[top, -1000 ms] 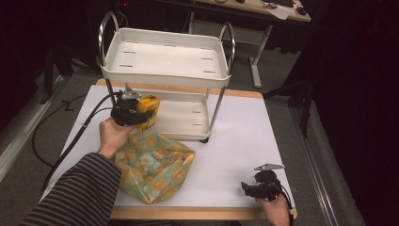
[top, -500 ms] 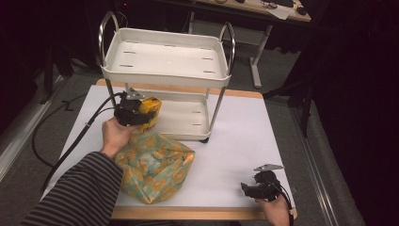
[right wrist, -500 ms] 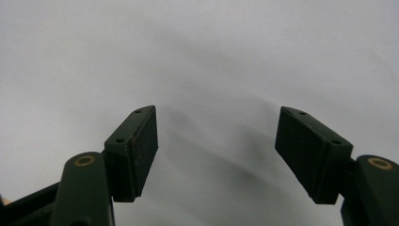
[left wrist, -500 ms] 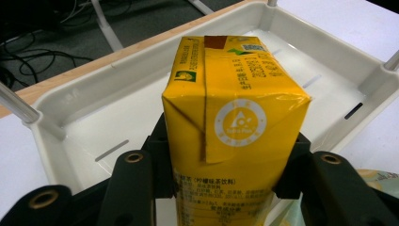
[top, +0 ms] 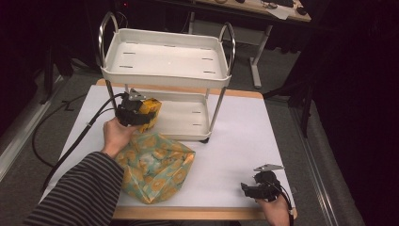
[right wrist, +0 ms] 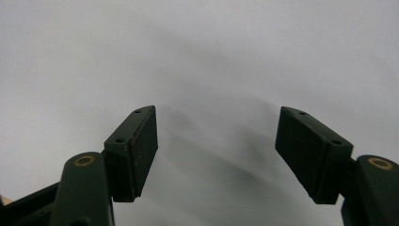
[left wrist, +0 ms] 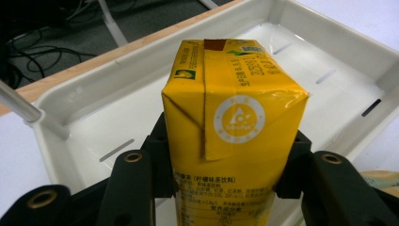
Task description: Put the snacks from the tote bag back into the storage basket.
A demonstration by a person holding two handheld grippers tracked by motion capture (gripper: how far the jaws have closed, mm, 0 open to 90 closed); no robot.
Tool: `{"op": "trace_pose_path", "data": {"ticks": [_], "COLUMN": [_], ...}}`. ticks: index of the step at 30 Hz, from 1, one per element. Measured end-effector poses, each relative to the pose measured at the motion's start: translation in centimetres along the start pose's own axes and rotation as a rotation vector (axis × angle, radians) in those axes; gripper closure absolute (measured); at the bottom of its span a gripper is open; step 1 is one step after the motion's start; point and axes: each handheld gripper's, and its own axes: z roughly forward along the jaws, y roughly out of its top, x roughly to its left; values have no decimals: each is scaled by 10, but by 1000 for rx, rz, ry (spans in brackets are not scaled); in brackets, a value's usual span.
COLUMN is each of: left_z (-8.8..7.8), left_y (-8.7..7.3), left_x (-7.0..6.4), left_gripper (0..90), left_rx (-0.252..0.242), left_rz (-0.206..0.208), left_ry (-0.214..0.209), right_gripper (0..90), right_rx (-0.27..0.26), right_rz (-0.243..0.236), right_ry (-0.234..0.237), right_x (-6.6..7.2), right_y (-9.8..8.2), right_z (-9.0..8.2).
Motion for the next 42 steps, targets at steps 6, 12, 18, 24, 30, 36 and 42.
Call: {"op": "trace_pose_path", "data": {"ticks": [6, 12, 18, 24, 30, 36, 42], "left_z": [7, 10, 12, 13, 13, 8, 4], "left_y": [-5, -6, -8, -9, -11, -12, -16], "left_x": [-5, -5, -6, -6, -6, -5, -5], "left_gripper": [535, 536, 535, 532, 524, 509, 483], "left_rx": [98, 115, 149, 168, 174, 156, 159], "left_rz": [38, 29, 35, 39, 42, 45, 48], "left_ry": [0, -12, -12, -9, -5, 4, 9], "right_gripper": [305, 305, 304, 304, 304, 304, 304], "right_rx": [-1, 0, 0, -5, -4, 0, -4], "right_rz": [4, -6, -10, -12, -19, -28, -46], "right_ry": [2, 4, 8, 5, 9, 17, 22], "right_x": [1, 1, 2, 2, 3, 3, 4], "right_y": [-1, 0, 1, 2, 4, 8, 13], "right_z": [-1, -1, 0, 0, 1, 4, 7]}}
